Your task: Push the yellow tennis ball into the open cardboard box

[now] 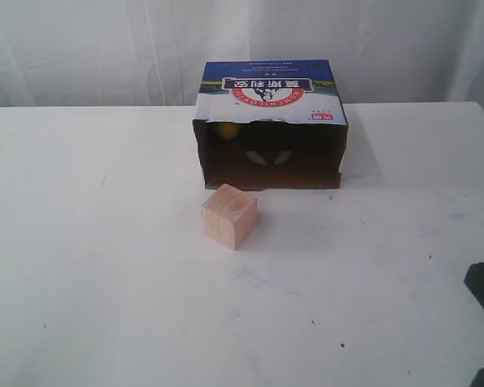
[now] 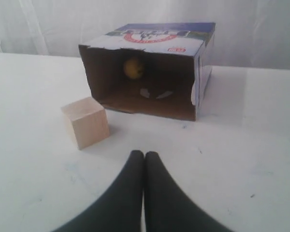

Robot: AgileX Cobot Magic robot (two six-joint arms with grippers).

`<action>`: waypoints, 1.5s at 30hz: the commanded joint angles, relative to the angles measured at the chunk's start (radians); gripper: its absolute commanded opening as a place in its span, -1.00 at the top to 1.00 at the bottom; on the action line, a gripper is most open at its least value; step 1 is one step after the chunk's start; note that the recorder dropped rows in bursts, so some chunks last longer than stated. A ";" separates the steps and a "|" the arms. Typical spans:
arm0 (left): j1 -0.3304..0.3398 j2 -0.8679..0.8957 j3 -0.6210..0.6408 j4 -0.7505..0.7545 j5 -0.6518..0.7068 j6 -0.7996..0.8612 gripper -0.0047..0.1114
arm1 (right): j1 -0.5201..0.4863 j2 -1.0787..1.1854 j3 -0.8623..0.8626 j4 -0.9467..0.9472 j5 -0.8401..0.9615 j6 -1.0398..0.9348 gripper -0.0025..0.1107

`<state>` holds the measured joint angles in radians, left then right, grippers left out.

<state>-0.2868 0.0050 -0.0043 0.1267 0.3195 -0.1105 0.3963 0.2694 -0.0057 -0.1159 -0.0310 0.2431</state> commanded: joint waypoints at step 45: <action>-0.005 -0.005 0.004 0.000 0.017 0.002 0.92 | -0.034 -0.269 0.006 0.042 0.140 -0.194 0.96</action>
<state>-0.2868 0.0050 -0.0043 0.1267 0.3195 -0.1105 0.3688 0.0066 -0.0057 -0.0795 0.0945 0.0599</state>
